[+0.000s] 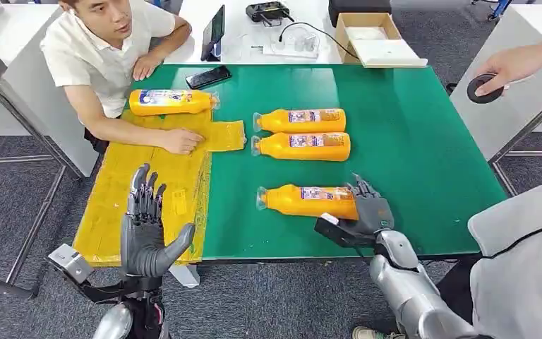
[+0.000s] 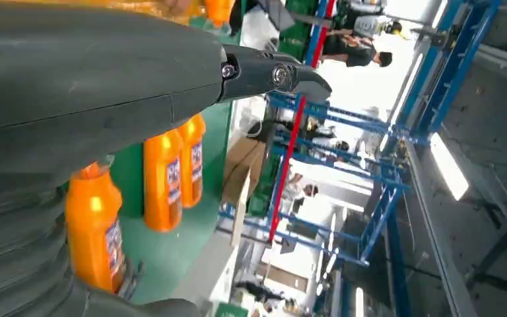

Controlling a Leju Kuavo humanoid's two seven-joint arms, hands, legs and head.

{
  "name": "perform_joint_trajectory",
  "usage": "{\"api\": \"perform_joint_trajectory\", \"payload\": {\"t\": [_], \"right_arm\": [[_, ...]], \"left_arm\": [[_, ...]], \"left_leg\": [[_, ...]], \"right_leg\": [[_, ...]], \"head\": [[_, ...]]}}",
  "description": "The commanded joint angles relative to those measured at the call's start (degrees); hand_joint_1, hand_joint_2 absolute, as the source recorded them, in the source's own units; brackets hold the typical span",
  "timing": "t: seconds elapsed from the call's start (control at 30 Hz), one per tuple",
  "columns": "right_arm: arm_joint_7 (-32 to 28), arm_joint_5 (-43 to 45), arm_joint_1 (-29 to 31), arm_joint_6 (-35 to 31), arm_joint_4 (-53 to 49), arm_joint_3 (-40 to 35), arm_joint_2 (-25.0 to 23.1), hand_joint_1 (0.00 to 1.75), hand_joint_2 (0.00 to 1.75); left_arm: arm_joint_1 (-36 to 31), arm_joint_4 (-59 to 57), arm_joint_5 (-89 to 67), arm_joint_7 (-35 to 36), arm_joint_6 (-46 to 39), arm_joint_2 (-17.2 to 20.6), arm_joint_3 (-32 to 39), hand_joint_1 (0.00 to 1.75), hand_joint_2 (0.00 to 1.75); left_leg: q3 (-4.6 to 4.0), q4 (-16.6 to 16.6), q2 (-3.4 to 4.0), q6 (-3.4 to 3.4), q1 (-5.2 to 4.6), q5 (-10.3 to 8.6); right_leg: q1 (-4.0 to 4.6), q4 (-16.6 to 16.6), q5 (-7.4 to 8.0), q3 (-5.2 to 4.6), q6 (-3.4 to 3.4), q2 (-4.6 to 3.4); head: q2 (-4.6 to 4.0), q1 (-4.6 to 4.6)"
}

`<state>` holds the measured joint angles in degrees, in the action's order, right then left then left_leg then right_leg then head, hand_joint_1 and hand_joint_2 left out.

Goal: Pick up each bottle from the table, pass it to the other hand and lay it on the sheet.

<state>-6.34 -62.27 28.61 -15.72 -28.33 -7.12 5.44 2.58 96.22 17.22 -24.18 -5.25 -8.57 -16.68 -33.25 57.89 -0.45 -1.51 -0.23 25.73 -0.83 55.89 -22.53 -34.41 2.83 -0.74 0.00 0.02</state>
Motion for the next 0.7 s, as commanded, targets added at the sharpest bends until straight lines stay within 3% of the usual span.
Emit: {"api": "perform_joint_trajectory", "payload": {"t": [0.03, 0.37, 0.5, 0.6, 0.7], "right_arm": [[3.9, 0.4, 0.7, 9.5, 11.0, -2.8, 0.7, 1.75, 1.75], [-1.9, 6.5, -2.6, 12.0, 11.9, 2.5, 2.0, 1.75, 1.75], [-10.7, 10.2, -2.9, 6.9, 9.9, 4.9, -0.3, 1.75, 1.75], [-17.2, 14.5, -3.8, 1.8, 5.6, 6.7, -3.3, 1.75, 1.75], [-18.6, 16.1, -4.6, 0.2, 3.0, 7.0, -4.7, 1.75, 1.75]], "left_arm": [[-4.1, -7.3, 1.8, 1.4, 1.8, 0.0, -0.6, 0.0, 1.75], [-5.1, -8.7, 2.6, 0.9, 2.8, 0.6, -1.2, 0.0, 1.75], [-3.9, -7.5, 2.1, 0.2, 1.9, 0.7, -0.8, 0.0, 1.75], [-2.3, -6.9, -0.1, 1.4, -3.5, -0.2, -0.2, 0.0, 1.75], [-1.4, -7.6, -0.4, 3.0, -5.5, -0.3, -0.4, 0.0, 1.75]], "left_leg": [[0.22, -0.1, -0.12, 0.07, 0.05, -0.06], [1.08, -0.2, -0.54, -0.02, 0.15, 0.09], [1.34, -0.1, -0.34, -0.07, 0.13, 0.25], [1.3, -0.2, -0.18, -0.07, 0.15, 0.3], [1.23, -0.2, 0.05, -0.09, 0.14, 0.41]], "right_leg": [[0.06, -0.1, 0.01, 0.26, -0.09, 0.2], [0.19, -0.4, -0.26, 0.78, -0.13, 0.62], [0.17, -0.4, -0.34, 1.01, -0.02, 0.38], [0.18, -0.5, -0.31, 0.96, -0.02, 0.26], [0.16, -0.4, -0.31, 1.52, 0.03, 0.01]], "head": [[0.0, 0.0], [0.0, 0.0], [-0.02, 0.02], [-0.02, 0.02], [0.0, 0.02]]}}
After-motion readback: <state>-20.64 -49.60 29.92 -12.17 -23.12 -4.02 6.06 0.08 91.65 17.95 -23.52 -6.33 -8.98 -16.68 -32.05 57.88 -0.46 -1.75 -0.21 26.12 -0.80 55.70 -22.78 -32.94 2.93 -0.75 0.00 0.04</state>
